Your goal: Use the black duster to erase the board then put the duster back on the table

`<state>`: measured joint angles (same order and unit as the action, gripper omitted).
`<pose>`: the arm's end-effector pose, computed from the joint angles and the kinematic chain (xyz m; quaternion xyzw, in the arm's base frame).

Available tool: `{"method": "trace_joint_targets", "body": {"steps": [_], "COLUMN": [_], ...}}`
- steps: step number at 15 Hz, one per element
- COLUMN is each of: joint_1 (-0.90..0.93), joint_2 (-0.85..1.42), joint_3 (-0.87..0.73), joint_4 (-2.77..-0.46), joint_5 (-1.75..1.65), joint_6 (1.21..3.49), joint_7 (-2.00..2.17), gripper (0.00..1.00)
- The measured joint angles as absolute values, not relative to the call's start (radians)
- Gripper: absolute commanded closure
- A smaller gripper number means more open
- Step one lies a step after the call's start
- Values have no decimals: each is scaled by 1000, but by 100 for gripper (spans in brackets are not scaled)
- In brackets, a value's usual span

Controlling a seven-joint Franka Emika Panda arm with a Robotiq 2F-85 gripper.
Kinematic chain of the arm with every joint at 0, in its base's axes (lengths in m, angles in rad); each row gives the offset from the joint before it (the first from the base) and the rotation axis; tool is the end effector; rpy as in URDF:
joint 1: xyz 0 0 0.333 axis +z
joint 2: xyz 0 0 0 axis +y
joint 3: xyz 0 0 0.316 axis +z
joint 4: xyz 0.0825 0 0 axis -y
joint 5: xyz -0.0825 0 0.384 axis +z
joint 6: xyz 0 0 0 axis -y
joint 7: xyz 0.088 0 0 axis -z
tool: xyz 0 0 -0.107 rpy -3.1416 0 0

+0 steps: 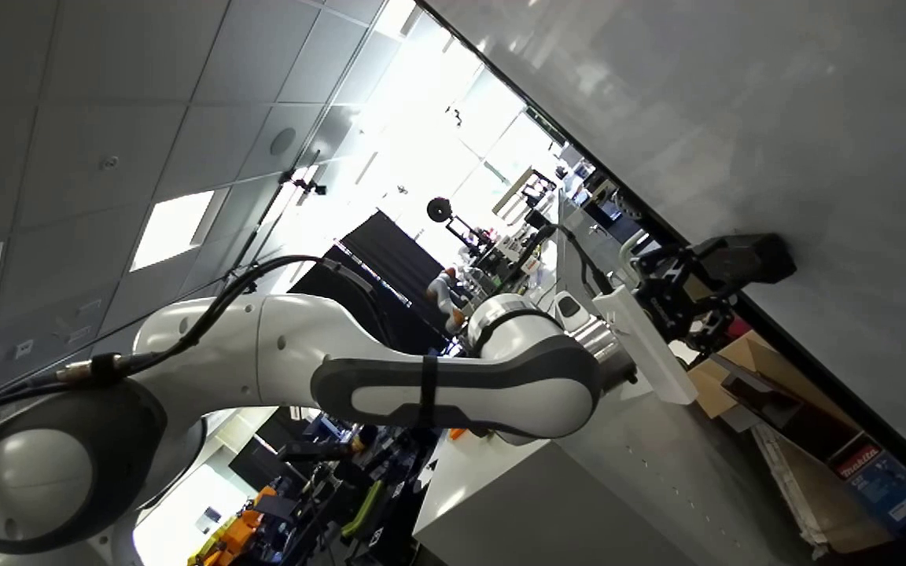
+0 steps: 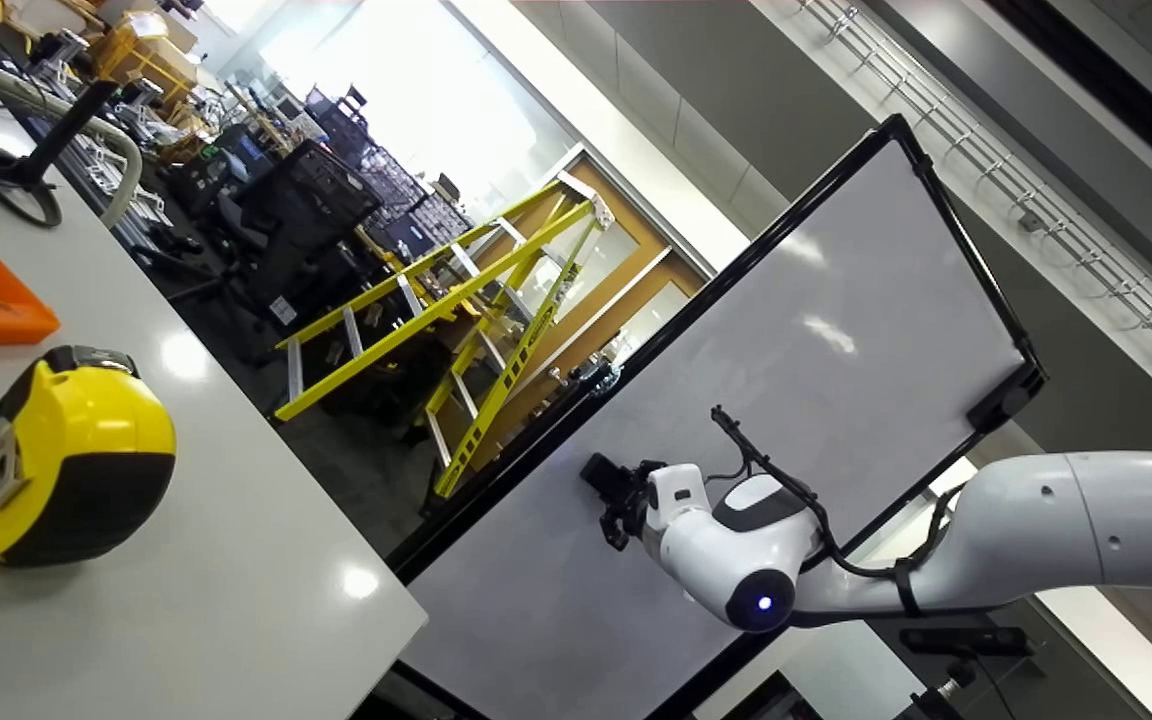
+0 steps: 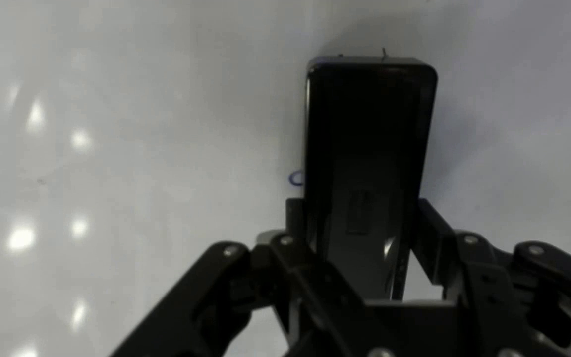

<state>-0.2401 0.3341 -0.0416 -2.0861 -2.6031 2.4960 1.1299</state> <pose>0.5626 -0.1593 0.2635 0.6835 0.3999 0.2565 0.5542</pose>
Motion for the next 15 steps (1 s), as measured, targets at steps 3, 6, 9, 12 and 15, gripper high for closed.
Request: {"method": "trace_joint_targets", "body": {"steps": [3, 6, 9, 12, 15], "joint_1": [-250, -264, -270, -270, -270], "joint_2": [387, 432, 449, 447, 434], "joint_3": [-42, -42, -40, -38, -32], "joint_4": [-2080, -2070, -2062, -2060, -2060], "joint_5": [-2603, -2603, -2603, -2603, -2603], "joint_6": [2487, 2486, 2486, 2489, 2496], "joint_7": [1130, 1130, 1130, 1129, 1129], "gripper": [71, 71, 71, 71, 71]}}
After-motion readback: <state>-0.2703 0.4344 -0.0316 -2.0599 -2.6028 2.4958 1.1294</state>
